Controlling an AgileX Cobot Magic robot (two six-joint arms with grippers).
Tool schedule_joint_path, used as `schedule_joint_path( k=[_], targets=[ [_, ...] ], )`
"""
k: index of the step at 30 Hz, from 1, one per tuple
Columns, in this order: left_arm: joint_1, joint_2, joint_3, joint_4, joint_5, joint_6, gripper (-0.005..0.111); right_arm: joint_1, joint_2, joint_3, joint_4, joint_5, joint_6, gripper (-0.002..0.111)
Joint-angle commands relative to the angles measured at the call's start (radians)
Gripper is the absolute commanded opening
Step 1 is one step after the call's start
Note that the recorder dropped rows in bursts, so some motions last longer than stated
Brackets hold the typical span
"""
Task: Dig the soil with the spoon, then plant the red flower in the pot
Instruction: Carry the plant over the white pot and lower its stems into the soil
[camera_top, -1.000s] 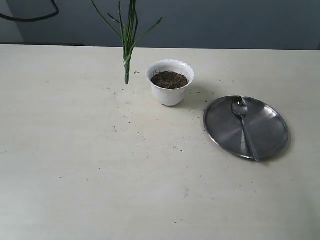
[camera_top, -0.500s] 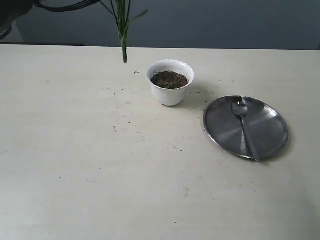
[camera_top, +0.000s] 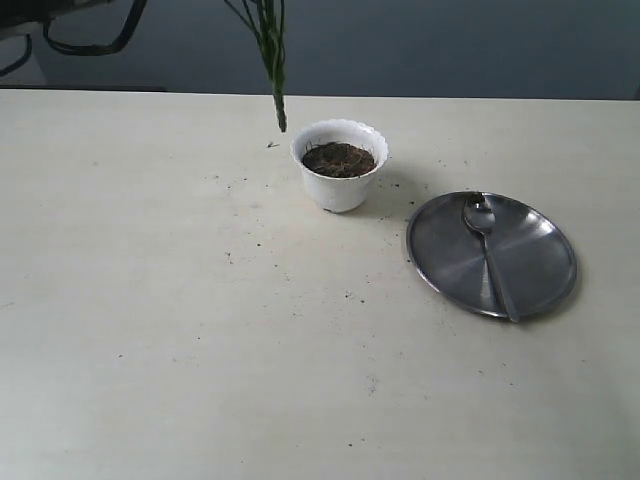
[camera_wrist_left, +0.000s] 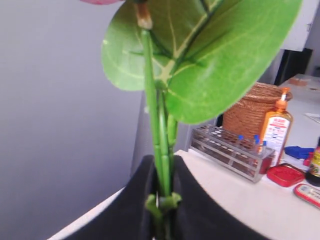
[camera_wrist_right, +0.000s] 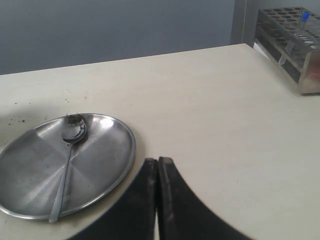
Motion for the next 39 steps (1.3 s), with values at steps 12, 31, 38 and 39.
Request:
schedule_joint_path(
  k=[12,31,38,39],
  targets=[
    [-0.021,0.093,-0.128,0.020,0.095,-0.108,0.000,-0.004,-0.004,0.005,0.004,-0.012,-0.005,-0.001],
    [-0.168,0.073,-0.128,-0.033,0.208,-0.078,0.000,-0.004,-0.004,0.005,0.004,-0.015,-0.005,-0.001],
    [-0.143,0.073,-0.133,-0.010,0.124,-0.014,0.000,-0.004,-0.004,0.005,0.005,-0.013,-0.005,-0.001],
    [-0.133,0.073,-0.133,-0.019,0.120,-0.011,0.000,-0.004,-0.004,0.005,0.005,-0.013,-0.005,-0.001]
  ],
)
